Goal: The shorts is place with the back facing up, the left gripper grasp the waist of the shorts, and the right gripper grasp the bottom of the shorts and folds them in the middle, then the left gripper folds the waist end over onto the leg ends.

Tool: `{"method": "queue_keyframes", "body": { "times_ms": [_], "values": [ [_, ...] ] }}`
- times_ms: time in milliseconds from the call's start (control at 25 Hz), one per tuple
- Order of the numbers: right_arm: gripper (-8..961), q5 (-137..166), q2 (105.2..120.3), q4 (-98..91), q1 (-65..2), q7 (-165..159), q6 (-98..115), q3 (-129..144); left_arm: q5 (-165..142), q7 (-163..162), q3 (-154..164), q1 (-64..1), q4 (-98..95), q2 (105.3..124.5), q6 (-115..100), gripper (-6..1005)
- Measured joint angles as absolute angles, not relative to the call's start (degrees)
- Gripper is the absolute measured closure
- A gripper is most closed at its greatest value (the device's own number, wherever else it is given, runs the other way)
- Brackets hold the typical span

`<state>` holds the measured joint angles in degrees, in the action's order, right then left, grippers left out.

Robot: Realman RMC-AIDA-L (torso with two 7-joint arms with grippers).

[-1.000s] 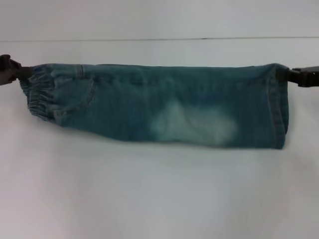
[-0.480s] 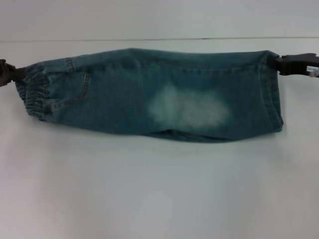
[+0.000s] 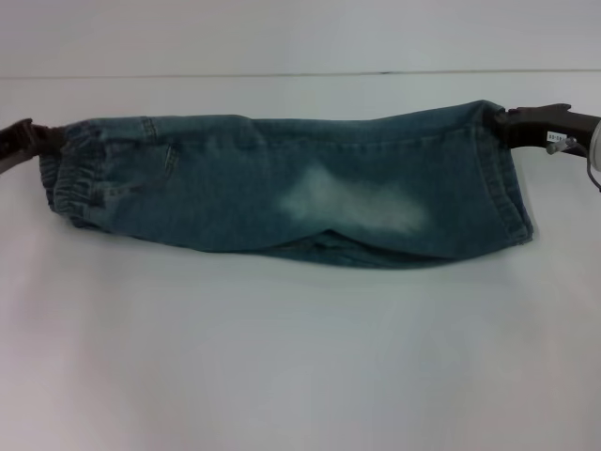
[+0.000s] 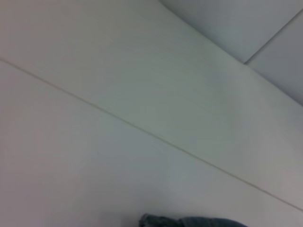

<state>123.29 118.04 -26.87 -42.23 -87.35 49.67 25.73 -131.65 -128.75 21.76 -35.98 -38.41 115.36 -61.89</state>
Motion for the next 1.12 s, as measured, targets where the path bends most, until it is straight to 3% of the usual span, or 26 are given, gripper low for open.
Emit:
{"method": "queue_keyframes", "body": {
  "times_ms": [280,360,760,920,1120],
  "values": [
    [938,121.57,118.17,-24.93,-42.25,-86.95,47.53,25.95,-131.86,-126.60,21.94,-35.73,-36.68,115.41,-60.08,848],
    [845,121.56,118.16,-24.89,-42.02,-86.94,47.62,25.95,-131.68,-125.86,21.74,-35.45,-36.67,115.50,-59.66,846],
    [414,120.61,117.94,-24.61,-40.80,-87.08,51.05,25.31,-127.75,-117.70,21.55,-33.90,-37.65,116.00,-59.77,502],
    [213,114.93,116.42,-25.55,-37.82,-87.56,62.26,25.24,-127.30,-116.05,21.72,-32.93,-39.06,115.46,-62.86,361],
    [55,109.26,114.07,-27.90,-34.60,-87.58,83.22,25.65,-127.64,-114.58,21.92,-31.39,-41.88,115.00,-68.02,163]
  ]
}}
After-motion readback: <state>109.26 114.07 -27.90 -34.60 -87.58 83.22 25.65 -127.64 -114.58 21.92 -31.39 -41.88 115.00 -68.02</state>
